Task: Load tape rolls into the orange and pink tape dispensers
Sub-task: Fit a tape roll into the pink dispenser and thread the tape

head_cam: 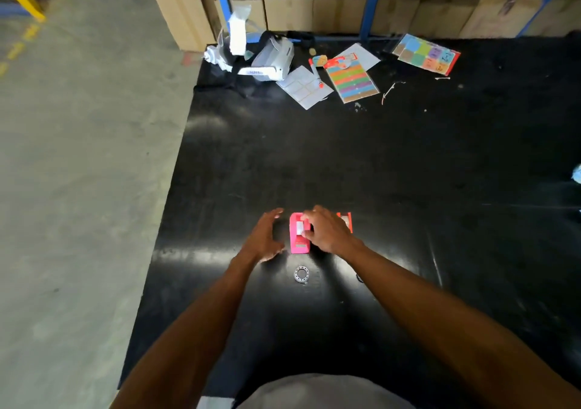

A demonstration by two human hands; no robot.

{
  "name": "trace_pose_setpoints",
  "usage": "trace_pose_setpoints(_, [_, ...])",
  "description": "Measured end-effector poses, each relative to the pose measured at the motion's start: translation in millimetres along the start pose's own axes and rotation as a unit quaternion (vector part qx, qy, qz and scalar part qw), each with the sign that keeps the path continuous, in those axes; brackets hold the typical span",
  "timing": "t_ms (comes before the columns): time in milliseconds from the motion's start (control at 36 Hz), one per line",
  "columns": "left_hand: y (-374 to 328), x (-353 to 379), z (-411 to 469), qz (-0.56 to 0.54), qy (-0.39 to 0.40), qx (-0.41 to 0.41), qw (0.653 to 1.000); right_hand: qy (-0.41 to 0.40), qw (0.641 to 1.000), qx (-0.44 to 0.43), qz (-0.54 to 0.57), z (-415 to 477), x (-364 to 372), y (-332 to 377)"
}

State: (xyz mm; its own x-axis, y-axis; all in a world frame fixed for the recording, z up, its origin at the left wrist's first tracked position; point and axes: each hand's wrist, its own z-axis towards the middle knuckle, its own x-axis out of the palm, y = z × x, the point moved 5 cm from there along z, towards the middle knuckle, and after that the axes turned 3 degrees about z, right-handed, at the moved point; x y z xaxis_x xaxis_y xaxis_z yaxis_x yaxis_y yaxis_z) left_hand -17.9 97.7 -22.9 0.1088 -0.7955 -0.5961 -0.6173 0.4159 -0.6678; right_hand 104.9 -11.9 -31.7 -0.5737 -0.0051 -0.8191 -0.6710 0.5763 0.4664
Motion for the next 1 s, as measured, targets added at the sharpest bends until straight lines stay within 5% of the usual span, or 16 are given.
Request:
trace_pose_setpoints(139, [10, 4, 0, 0.074, 0.064, 0.021, 0.995, 0.027, 0.997, 0.004, -0.071, 9, 14, 14])
trace_pose_setpoints(500, [2, 7, 21, 0.084, 0.029, 0.101, 0.991, 0.022, 0.992, 0.056, -0.108, 20, 27, 18])
trace_pose_setpoints(1000, [10, 12, 25, 0.097, 0.032, 0.053, 0.993, 0.085, 0.996, 0.024, -0.026, 22, 12, 17])
